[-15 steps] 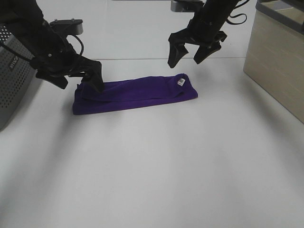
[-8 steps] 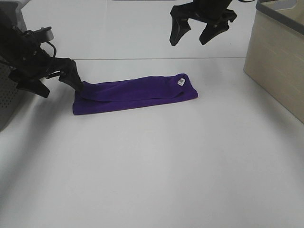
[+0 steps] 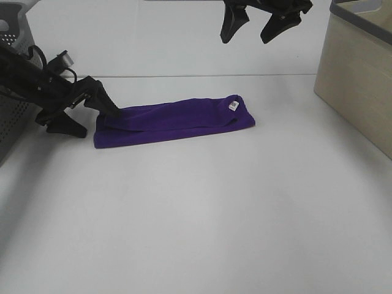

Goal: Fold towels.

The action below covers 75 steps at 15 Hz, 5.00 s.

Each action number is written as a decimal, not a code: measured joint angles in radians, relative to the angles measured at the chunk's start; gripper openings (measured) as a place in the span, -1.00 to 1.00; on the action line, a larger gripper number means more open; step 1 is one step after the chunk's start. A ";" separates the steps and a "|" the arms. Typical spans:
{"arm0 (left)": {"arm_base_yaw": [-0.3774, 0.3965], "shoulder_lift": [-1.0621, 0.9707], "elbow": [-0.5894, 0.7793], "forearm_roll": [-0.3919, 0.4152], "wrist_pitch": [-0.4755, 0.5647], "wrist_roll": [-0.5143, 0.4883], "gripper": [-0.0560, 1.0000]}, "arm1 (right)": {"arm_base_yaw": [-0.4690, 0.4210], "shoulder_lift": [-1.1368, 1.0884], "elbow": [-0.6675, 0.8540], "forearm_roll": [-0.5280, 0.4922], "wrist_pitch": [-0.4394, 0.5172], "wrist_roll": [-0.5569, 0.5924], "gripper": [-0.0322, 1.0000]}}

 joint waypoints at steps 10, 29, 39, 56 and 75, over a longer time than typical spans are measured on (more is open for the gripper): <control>-0.004 0.021 -0.015 -0.013 0.022 -0.030 0.88 | 0.000 0.000 0.000 -0.001 0.000 0.000 0.75; -0.175 0.072 -0.107 0.188 -0.124 -0.309 -0.23 | 0.000 -0.055 0.000 -0.001 0.002 0.000 0.75; -0.098 -0.095 -0.091 0.340 -0.085 -0.224 -0.82 | 0.000 -0.055 0.000 0.049 0.002 0.000 0.75; -0.441 0.095 -0.426 0.052 -0.084 -0.133 0.50 | 0.000 -0.292 0.000 0.019 0.005 0.000 0.75; 0.100 -1.147 0.320 0.872 0.142 -0.404 0.69 | -0.325 -1.459 1.169 -0.167 0.004 0.061 0.75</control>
